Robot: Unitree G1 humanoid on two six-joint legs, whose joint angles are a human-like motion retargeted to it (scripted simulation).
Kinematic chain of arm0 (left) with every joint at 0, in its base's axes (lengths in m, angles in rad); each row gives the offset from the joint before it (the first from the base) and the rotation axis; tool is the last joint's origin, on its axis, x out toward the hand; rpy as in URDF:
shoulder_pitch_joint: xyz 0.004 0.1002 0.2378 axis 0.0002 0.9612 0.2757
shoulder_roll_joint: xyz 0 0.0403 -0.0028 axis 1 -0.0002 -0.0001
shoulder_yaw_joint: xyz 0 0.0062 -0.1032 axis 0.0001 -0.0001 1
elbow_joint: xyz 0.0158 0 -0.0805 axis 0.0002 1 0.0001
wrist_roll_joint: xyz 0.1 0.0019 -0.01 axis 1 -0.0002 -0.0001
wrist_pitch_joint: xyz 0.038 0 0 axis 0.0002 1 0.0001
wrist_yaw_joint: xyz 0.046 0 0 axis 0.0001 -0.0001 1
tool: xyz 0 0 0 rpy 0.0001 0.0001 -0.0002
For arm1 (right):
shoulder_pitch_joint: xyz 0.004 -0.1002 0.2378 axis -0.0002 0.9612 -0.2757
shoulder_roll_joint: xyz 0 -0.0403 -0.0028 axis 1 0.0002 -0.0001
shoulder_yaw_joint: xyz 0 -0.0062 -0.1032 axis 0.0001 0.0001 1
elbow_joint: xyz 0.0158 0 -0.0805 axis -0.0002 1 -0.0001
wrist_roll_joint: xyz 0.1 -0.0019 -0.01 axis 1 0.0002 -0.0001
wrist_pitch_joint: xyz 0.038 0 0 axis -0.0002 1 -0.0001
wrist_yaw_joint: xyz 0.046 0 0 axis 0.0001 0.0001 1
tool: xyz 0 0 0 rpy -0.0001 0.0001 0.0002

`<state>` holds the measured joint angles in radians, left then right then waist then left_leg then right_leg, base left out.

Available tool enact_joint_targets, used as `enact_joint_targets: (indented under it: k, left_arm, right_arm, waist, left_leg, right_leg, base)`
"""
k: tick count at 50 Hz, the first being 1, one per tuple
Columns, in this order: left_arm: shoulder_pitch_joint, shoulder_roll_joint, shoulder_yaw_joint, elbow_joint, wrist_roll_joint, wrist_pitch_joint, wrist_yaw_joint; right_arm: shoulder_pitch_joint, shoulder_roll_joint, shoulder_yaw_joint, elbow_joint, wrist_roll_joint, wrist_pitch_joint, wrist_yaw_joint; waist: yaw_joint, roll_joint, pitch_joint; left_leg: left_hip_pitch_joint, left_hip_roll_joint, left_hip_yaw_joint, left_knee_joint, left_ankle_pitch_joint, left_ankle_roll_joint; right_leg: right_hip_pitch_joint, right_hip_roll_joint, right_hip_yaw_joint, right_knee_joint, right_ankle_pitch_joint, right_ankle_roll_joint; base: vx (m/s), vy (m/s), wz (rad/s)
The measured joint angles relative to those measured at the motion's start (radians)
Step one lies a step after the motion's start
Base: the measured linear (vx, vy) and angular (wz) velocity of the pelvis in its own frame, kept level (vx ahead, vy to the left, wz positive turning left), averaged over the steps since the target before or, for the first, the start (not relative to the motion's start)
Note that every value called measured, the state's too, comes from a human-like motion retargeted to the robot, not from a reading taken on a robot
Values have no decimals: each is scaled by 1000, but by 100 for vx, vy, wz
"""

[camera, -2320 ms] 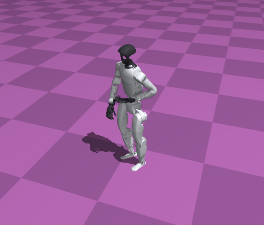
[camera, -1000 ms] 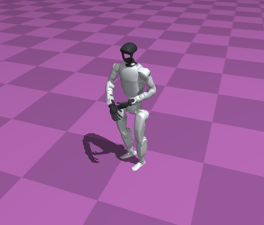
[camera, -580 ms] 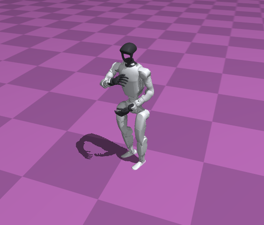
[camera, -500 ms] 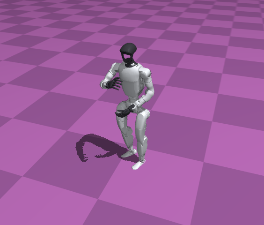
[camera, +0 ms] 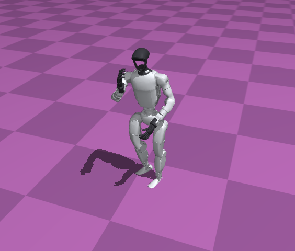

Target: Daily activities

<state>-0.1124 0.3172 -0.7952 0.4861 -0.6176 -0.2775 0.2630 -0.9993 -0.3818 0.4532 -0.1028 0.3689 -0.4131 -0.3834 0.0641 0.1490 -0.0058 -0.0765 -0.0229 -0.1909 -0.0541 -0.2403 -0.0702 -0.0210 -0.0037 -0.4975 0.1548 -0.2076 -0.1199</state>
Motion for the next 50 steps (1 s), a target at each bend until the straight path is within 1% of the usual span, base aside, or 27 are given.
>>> enact_joint_targets:
  k: [3,5,7,8,9,12,14,15,16,17,19,20,22,26,28,30,32,35,38,40,42,44,46,50]
  left_arm:
    - [-34,50,7,-66,22,-14,19]
    - [-79,78,8,-94,33,-17,33]
    - [-142,90,-11,-86,21,-10,37]
    - [-181,89,-31,-61,6,0,31]
    - [-225,78,-57,-13,-14,12,8]
    - [-378,20,-142,203,-64,55,-126]
    - [-481,-18,-189,357,-66,87,-229]
    - [-526,-31,-212,421,-56,103,-274]
    - [-565,-39,-231,466,-41,112,-320]
    - [-599,-42,-249,498,-29,118,-360]
    - [-645,-23,-268,483,-31,110,-416]
    - [-665,-6,-271,455,-43,100,-440]
    - [-706,81,-254,314,-112,73,-469]
    - [-796,256,-171,13,-287,11,-438]
    - [-871,313,-121,-90,-373,-33,-380]
    - [-964,330,-63,-146,-451,-88,-291]
    - [-1069,306,-1,-155,-505,-150,-183]
    - [-1203,233,76,-128,-546,-229,-47]
    - [-1232,159,115,-114,-556,-259,8]
    - [-1173,121,126,-126,-557,-246,2]
    - [-1037,85,136,-136,-560,-204,-23]
    - [-857,44,137,-120,-550,-146,-37]
    - [-713,-10,113,-52,-533,-90,-24]
    - [-478,-126,34,130,-475,13,26]
  right_arm:
    - [-155,25,-79,-182,-41,-52,-107]
    - [-179,40,-91,-210,-64,-43,-146]
    - [-118,45,-43,-120,-22,3,-117]
    - [-68,42,3,-27,29,36,-66]
    - [-19,35,58,99,96,76,16]
    - [94,27,241,560,267,232,328]
    - [130,50,348,833,280,342,524]
    - [145,61,395,935,269,388,604]
    - [148,67,422,990,265,413,672]
    - [149,68,441,1023,268,430,729]
    - [142,43,436,974,319,424,793]
    - [135,20,422,918,358,412,818]
    - [131,-84,376,687,462,372,836]
    - [136,-275,275,255,585,268,786]
    - [116,-340,217,123,627,214,732]
    - [72,-370,149,67,664,151,643]
    - [3,-368,85,89,687,88,532]
    - [-113,-340,19,186,701,16,389]
    - [-187,-318,22,269,685,-6,313]
    - [-179,-305,54,291,665,7,299]
    - [-97,-280,99,294,643,48,309]
    - [39,-236,148,310,613,106,320]
    - [160,-181,194,379,590,165,322]
    - [365,-39,279,609,542,273,293]
  waist:
    - [10,0,-14]
    - [9,-7,-8]
    - [0,-17,6]
    - [-5,-22,10]
    - [-7,-24,10]
    - [-9,-19,9]
    - [-13,-13,17]
    - [-16,-10,23]
    - [-22,-6,28]
    - [-29,-1,31]
    - [-43,8,27]
    - [-50,12,22]
    - [-55,18,12]
    - [-50,28,-22]
    - [-43,33,-42]
    - [-35,39,-61]
    - [-26,44,-77]
    - [-10,43,-89]
    - [5,33,-76]
    - [11,26,-55]
    - [11,18,-36]
    - [5,8,-33]
    - [0,-8,-24]
    - [-5,-36,-11]
  left_leg:
    - [-1,2,-3,-1,-3,-4]
    - [-2,5,-4,0,-6,-7]
    - [-5,7,-4,0,-9,-13]
    - [-7,9,-2,2,-14,-17]
    - [-8,11,-2,2,-16,-24]
    - [-8,20,-5,2,-21,-55]
    - [-11,25,-17,1,-25,-77]
    - [-13,27,-23,1,-26,-85]
    - [-16,29,-28,1,-26,-91]
    - [-19,31,-33,0,-27,-94]
    - [-22,32,-39,-1,-25,-93]
    - [-23,33,-40,-1,-26,-91]
    - [-23,40,-39,2,-32,-83]
    - [-2,49,-44,3,-35,-63]
    - [10,53,-47,3,-37,-59]
    - [20,56,-52,3,-38,-58]
    - [26,58,-58,3,-40,-58]
    - [30,59,-67,2,-44,-58]
    - [33,59,-72,5,-50,-54]
    - [35,59,-73,15,-60,-46]
    - [39,57,-71,32,-77,-34]
    - [42,53,-65,57,-105,-22]
    - [42,48,-60,74,-128,-8]
    - [38,38,-47,105,-175,12]
  right_leg:
    - [-4,-2,-10,14,2,-10]
    - [-8,-3,-17,27,0,-17]
    - [-15,-3,-22,40,-5,-21]
    - [-19,-3,-22,48,-10,-23]
    - [-23,-3,-25,58,-15,-25]
    - [-32,-5,-42,97,-25,-36]
    - [-41,-6,-55,123,-30,-50]
    - [-44,-7,-61,132,-30,-56]
    - [-46,-5,-66,134,-27,-58]
    - [-47,-3,-71,134,-24,-59]
    - [-45,-1,-82,128,-15,-55]
    - [-43,1,-84,123,-10,-52]
    - [-34,13,-79,104,5,-46]
    - [-7,25,-76,89,49,-49]
    - [5,29,-77,91,69,-56]
    - [13,31,-77,97,83,-64]
    - [17,31,-77,105,89,-73]
    - [18,30,-83,119,88,-83]
    - [15,24,-89,144,81,-91]
    - [11,18,-92,168,76,-97]
    - [10,10,-93,195,64,-100]
    - [10,0,-92,225,41,-99]
    - [6,-9,-100,244,21,-99]
    - [-15,-28,-115,285,-14,-104]
  base:
    - [5,0,20]
    - [3,-2,21]
    - [3,-4,20]
    - [3,-5,19]
    - [3,-5,21]
    - [2,-5,38]
    - [2,-4,49]
    - [3,-3,47]
    - [4,-2,43]
    - [4,-1,38]
    - [5,0,30]
    - [7,0,16]
    - [8,1,7]
    - [10,2,17]
    - [11,0,30]
    - [10,-1,33]
    - [9,-3,34]
    - [4,-4,29]
    - [-1,-2,14]
    - [-7,-1,13]
    - [-10,0,9]
    - [-11,1,13]
    - [-13,2,28]
    - [-13,4,36]
